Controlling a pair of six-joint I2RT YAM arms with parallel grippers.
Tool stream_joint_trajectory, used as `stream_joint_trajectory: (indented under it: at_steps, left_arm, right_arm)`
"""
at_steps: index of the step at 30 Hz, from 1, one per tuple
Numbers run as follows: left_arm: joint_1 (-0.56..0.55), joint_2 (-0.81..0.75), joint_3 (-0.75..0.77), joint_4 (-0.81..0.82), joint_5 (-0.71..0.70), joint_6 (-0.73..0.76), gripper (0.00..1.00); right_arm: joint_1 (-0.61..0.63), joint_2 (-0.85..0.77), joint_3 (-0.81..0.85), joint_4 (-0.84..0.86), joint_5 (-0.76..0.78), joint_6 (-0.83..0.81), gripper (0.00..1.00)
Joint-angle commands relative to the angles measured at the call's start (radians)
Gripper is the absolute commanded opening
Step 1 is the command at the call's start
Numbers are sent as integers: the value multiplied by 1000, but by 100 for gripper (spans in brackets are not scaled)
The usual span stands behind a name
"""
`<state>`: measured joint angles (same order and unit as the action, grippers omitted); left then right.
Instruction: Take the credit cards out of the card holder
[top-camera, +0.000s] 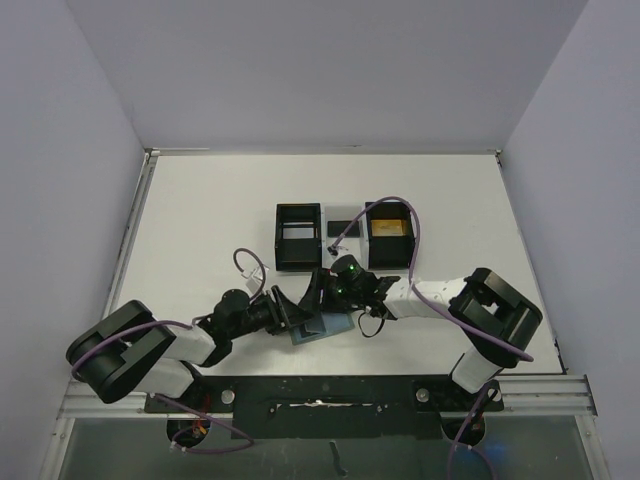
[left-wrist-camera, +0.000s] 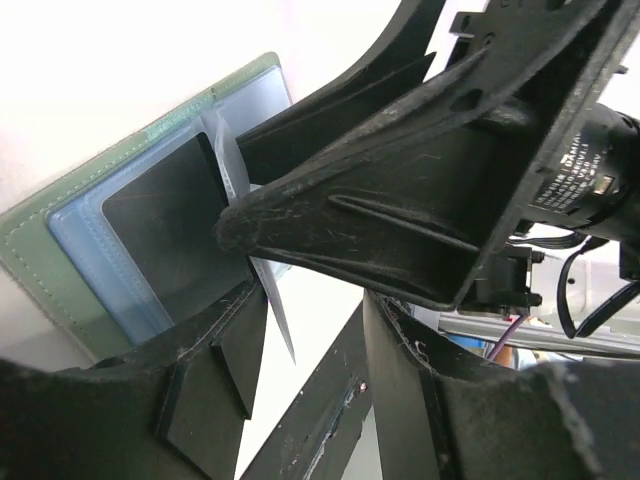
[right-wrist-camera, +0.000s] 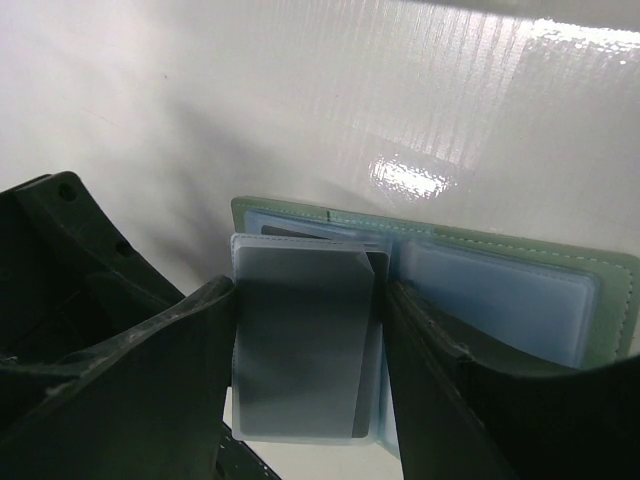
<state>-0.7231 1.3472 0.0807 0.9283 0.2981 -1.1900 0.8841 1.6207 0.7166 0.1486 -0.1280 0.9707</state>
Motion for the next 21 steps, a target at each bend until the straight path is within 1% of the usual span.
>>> stream_joint_trajectory:
  at_steps: [1, 4, 6, 9, 11, 13, 16, 19, 21]
  left_arm:
    - [1, 71, 38, 141, 63, 15, 43]
    - [2, 111, 36, 164, 66, 19, 43]
    - [4, 135, 41, 197, 94, 22, 43]
    - [4, 173, 51, 272, 133, 12, 43]
    - [4, 199, 63, 307, 153, 0, 43]
    - [4, 218, 78, 300, 154, 1, 43]
    - [2, 246, 89, 302, 155, -3, 43]
    - [2, 262, 96, 305, 158, -14, 43]
    - [1, 260, 108, 277, 154, -12, 43]
  right_arm:
    - [2, -19, 8, -4, -18, -2, 54]
    - [-2, -33, 18, -34, -21, -39, 55]
    - [-8, -48, 28, -52, -44, -82, 58]
    - [-15, -72, 49, -88, -69, -134, 65]
    - [-19, -104, 65, -134, -61, -162, 72]
    - [-29, -142, 72, -164, -42, -175, 79]
    - [-51, -199, 69, -191, -25, -181, 82]
    - [-65, -258, 69, -270, 89, -173, 84]
    - [-79, -301, 57, -329, 175, -156, 85]
